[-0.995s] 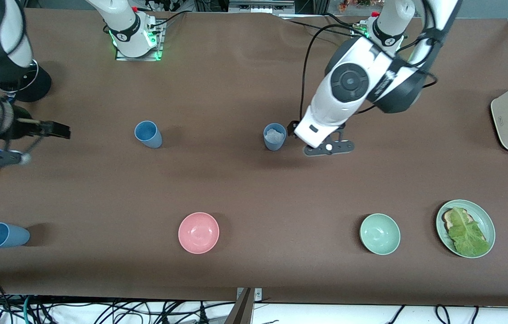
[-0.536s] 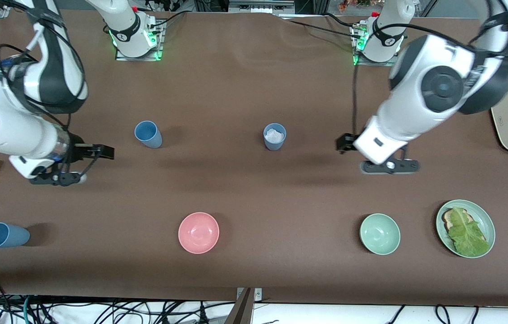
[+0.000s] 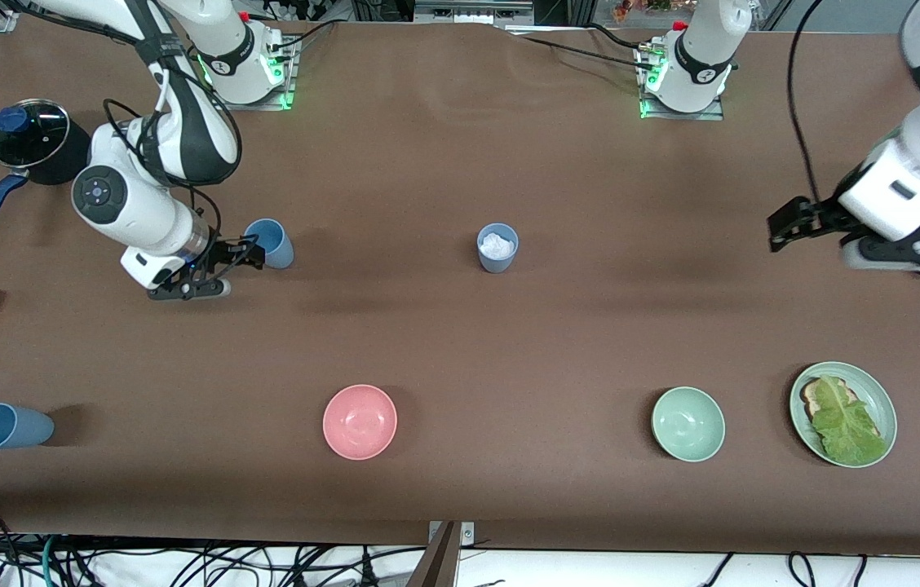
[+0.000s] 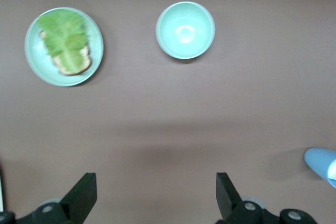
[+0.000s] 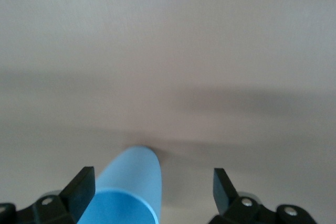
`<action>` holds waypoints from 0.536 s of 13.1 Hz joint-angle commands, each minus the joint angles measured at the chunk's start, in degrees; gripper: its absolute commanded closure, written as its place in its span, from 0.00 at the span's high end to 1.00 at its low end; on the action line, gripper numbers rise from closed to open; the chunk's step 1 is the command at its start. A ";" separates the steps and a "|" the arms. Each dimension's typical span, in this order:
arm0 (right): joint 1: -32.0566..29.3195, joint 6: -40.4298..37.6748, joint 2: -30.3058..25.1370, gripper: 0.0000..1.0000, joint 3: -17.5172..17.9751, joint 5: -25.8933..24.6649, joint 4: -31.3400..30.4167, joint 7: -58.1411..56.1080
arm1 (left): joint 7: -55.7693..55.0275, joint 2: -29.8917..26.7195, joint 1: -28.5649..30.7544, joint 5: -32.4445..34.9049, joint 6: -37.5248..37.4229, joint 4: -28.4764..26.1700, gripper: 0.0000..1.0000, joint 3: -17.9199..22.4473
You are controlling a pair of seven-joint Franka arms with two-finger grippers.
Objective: Stack blue cups with both arms
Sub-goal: 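Open the left gripper and withdraw while the right gripper reaches the cup, then close the right gripper around the other blue cup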
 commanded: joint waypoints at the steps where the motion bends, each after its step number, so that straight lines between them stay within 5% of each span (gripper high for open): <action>1: -0.56 -0.23 -5.66 0.99 0.55 1.01 -5.34 0.01 | 2.58 -6.07 -0.14 -3.10 3.09 -8.70 1.00 1.37; 7: -0.56 1.59 -6.03 0.92 0.55 1.01 -9.20 -0.34 | 6.29 -4.77 1.28 -3.92 0.19 -6.08 1.00 1.37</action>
